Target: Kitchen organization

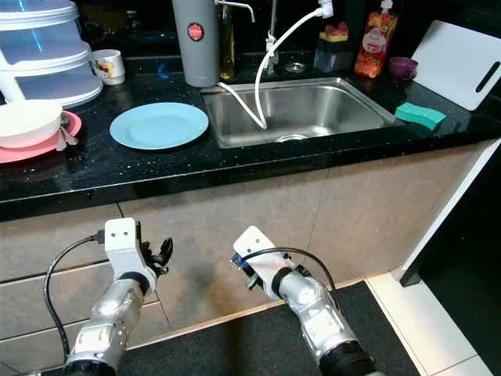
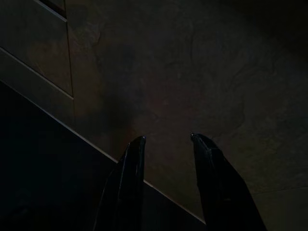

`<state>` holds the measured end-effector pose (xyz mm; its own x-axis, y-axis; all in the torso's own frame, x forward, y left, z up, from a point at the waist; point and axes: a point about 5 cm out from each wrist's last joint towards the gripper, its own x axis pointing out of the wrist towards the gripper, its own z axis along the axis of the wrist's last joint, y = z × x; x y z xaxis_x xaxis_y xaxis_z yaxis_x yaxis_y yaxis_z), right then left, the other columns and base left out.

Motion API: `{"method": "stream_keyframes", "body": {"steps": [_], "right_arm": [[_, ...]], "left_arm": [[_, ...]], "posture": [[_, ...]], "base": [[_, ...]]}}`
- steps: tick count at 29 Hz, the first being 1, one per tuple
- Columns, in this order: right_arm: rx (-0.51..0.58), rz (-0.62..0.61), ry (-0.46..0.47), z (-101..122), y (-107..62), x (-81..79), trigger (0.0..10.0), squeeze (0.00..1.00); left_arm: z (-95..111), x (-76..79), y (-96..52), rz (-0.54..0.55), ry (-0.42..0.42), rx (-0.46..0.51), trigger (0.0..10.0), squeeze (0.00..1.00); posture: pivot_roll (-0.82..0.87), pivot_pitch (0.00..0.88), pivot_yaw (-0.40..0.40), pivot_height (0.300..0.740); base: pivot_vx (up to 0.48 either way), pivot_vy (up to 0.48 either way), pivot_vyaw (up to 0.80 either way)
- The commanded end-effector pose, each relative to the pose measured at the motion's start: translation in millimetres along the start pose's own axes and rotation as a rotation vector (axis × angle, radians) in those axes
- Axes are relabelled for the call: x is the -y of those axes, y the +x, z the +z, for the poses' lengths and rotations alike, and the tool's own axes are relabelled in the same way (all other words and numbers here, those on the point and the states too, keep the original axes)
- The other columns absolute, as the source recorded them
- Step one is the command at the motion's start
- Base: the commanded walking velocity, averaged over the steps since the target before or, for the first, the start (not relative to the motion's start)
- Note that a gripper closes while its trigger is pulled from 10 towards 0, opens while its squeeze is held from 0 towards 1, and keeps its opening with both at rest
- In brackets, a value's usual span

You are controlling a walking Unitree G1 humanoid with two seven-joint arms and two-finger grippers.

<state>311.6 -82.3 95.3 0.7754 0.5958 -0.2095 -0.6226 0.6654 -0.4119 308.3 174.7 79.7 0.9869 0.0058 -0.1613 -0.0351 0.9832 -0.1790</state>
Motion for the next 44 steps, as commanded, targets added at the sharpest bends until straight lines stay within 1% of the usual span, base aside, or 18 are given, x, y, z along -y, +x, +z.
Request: {"method": "stream_keyframes", "body": {"steps": [1,44], "right_arm": [[0.002,-0.001,0.005,-0.5,-1.6,1.4,10.0,0.00],[0.000,-0.001,0.006,-0.5,0.1,1.1,10.0,0.00]], "left_arm": [[-4.6,0.5,-1.1,0.002,-0.011,-0.017,10.0,0.00],[-3.4,1.2,-0.5,-0.002,-0.002,-0.012,10.0,0.00]], "posture": [[-0.10,0.073,-0.009,0.740],[-0.10,0.057,-0.011,0.740]], "base": [[0.000,0.000,0.00],[0.000,0.000,0.00]]}}
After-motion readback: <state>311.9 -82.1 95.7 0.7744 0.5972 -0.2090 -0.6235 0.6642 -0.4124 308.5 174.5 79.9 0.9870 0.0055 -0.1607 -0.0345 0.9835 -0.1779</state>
